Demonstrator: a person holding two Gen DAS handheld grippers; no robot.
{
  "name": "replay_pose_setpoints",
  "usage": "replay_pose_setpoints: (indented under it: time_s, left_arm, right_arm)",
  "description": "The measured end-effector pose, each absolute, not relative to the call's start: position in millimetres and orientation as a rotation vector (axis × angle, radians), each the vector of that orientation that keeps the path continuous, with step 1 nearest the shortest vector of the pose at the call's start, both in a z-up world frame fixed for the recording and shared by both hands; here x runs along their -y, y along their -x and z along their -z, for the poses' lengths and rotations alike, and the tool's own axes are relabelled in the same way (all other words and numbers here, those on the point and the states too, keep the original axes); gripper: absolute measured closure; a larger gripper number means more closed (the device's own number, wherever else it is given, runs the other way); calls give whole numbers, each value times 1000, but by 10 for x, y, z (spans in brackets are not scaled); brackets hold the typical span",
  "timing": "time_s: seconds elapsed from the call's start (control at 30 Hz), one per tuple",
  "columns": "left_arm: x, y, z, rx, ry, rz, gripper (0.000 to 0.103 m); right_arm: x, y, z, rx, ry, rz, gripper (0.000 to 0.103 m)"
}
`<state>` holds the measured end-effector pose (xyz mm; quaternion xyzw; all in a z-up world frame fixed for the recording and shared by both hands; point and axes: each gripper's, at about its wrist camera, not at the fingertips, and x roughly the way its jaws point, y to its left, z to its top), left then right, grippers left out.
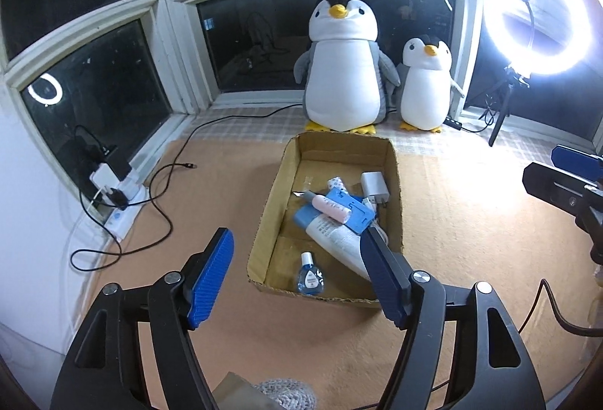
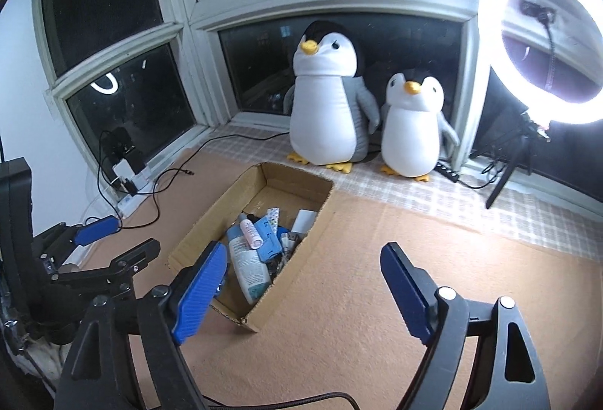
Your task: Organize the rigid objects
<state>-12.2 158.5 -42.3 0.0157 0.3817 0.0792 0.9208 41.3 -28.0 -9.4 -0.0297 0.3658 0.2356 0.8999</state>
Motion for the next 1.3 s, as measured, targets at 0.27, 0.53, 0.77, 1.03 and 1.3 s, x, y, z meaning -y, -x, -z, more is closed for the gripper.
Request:
replay_pose_setpoints:
  time_s: [0.27,0.53,0.77,1.03,1.3]
  left_arm:
    - [-1539,188,392,-782,-30,-147,30]
    - [-1532,205,387,-782,-27,-143,30]
    - [-1524,203,375,-779,-23,-140,30]
    - [-1520,190,367,-783,-22,-135,30]
    - [-1507,162,375,-788,-18,-130,26]
  right_arm:
    - [384,-297,96,-749,60,-456,21]
    - [419,-256,68,-737,67,-446,21]
    - [424,-249,59,-736,76,-443,21]
    - [430,-263,68,-738,77,-442,21]
    - [462,-291,92,-742,80,-443,21]
